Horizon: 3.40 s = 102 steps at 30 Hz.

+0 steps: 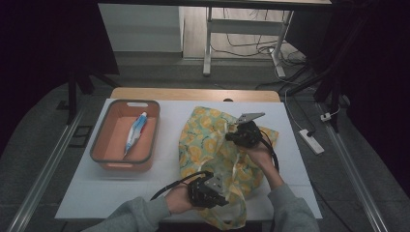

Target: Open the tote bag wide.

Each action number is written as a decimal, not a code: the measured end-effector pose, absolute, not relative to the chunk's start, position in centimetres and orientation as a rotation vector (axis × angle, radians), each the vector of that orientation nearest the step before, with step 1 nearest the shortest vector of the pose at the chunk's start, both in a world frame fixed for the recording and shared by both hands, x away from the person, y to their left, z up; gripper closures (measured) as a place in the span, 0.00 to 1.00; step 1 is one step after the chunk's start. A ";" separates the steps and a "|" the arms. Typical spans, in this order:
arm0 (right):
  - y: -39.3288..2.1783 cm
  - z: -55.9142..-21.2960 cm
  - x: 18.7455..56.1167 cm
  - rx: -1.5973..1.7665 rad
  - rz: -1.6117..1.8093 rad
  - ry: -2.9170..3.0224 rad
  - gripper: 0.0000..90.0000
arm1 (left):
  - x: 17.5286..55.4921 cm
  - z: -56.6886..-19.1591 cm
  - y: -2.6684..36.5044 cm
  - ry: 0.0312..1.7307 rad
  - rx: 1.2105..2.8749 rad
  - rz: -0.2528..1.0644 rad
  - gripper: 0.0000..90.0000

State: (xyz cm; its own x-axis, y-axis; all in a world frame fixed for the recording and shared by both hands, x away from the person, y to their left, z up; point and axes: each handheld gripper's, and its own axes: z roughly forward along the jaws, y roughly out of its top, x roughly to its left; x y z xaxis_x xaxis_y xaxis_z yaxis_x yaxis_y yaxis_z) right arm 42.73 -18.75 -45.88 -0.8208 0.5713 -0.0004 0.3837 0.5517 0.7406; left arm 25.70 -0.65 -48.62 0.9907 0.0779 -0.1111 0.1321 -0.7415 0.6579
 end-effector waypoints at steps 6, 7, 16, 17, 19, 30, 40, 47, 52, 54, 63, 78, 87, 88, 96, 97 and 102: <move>-19.6 -46.0 43.9 0.874 1.118 2.492 1.00 | 24.5 -48.2 -0.4 0.101 2.416 -0.100 0.99; -19.7 -46.1 44.1 0.889 1.118 2.484 1.00 | 24.3 -48.1 -0.3 0.096 2.418 -0.099 0.99; -19.0 -47.3 45.0 0.905 1.083 2.497 1.00 | 24.3 -47.9 1.2 0.129 2.383 -0.095 0.82; -18.9 -47.4 44.9 0.898 1.081 2.504 1.00 | 24.5 -47.6 1.5 0.148 2.367 -0.079 0.72; -18.6 -47.4 44.7 0.878 1.079 2.519 1.00 | 24.8 -46.7 2.1 0.197 2.325 -0.033 0.57; -18.4 -47.2 44.0 0.848 1.095 2.540 1.00 | 31.5 -44.0 6.1 0.590 2.203 0.221 0.38; -18.4 -47.1 43.7 0.810 1.102 2.565 1.00 | 35.3 -45.8 6.6 0.728 2.234 0.236 0.60; -18.7 -47.0 43.6 0.803 1.118 2.575 0.99 | 36.2 -46.9 6.5 0.761 2.286 0.208 0.73; -18.8 -47.0 43.6 0.808 1.117 2.572 0.99 | 34.7 -45.8 5.5 0.697 2.268 0.232 0.30; -18.8 -47.1 43.7 0.812 1.118 2.571 0.99 | 34.3 -46.0 4.6 0.660 2.318 0.240 0.25; -19.0 -46.9 43.6 0.805 1.124 2.571 0.99 | 34.9 -48.9 2.5 0.705 2.469 0.354 0.54; -21.3 -45.2 42.8 0.817 1.183 2.531 0.99 | 36.3 -45.1 9.1 0.831 2.234 0.350 0.99; -21.2 -46.0 43.0 0.826 1.149 2.576 0.99 | 37.6 -45.7 9.5 0.914 2.279 0.394 0.99; -21.2 -46.2 43.1 0.836 1.137 2.583 0.99 | 37.7 -46.0 9.3 0.917 2.295 0.397 0.99; -22.0 -48.1 43.9 0.913 1.048 2.631 0.98 | 38.7 -47.5 9.3 0.969 2.347 0.352 0.99; -22.2 -48.1 43.9 0.918 1.062 2.629 0.99 | 38.6 -47.5 9.0 0.965 2.353 0.363 0.99; -21.9 -47.7 43.6 0.887 1.058 2.622 0.99 | 38.5 -47.6 8.5 0.963 2.359 0.401 0.89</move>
